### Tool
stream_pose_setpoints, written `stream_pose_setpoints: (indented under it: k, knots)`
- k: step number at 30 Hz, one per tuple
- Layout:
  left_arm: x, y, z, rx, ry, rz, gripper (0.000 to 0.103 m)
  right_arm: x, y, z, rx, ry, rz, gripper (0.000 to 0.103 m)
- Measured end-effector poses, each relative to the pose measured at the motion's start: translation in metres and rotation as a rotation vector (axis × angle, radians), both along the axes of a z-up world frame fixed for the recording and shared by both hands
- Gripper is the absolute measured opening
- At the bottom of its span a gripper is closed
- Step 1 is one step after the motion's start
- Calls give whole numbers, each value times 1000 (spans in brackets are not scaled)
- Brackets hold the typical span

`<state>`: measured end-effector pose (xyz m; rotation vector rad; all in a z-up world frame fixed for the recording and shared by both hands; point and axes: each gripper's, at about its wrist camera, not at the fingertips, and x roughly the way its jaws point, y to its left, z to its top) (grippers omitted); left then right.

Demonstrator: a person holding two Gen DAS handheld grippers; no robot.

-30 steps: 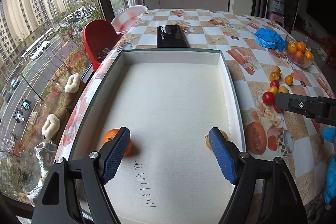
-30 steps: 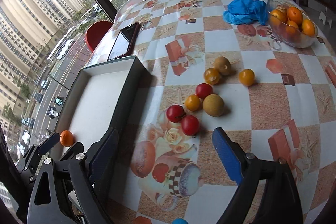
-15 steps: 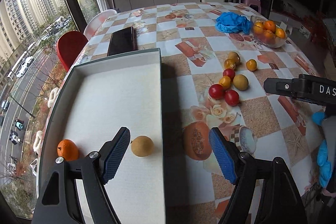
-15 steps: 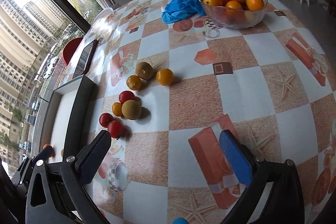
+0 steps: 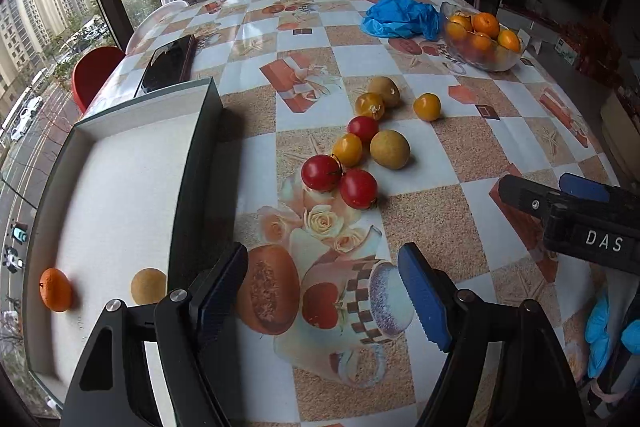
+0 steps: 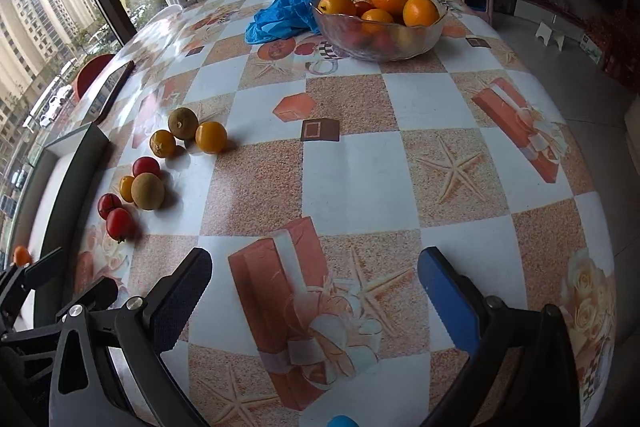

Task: Organize fruits
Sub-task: 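Move both open tools back toward the fruits on the tablecloth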

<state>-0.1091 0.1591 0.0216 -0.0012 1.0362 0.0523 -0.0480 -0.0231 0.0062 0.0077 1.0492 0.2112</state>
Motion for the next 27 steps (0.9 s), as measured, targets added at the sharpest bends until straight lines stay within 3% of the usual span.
stream_pose_setpoints:
  k: [7, 20, 24, 27]
  knots:
    - [13, 0, -14, -25, 2, 60, 79, 4, 9, -6, -112, -25, 15, 103]
    - [28, 2, -16, -20, -52, 64, 79, 38, 31, 0, -13, -46, 83, 101]
    - [28, 1, -16, -14, -65, 45, 79, 52, 51, 3, -19, -70, 122, 92]
    - [28, 2, -16, -19, -68, 33, 79, 57, 67, 4, -39, -93, 162, 76]
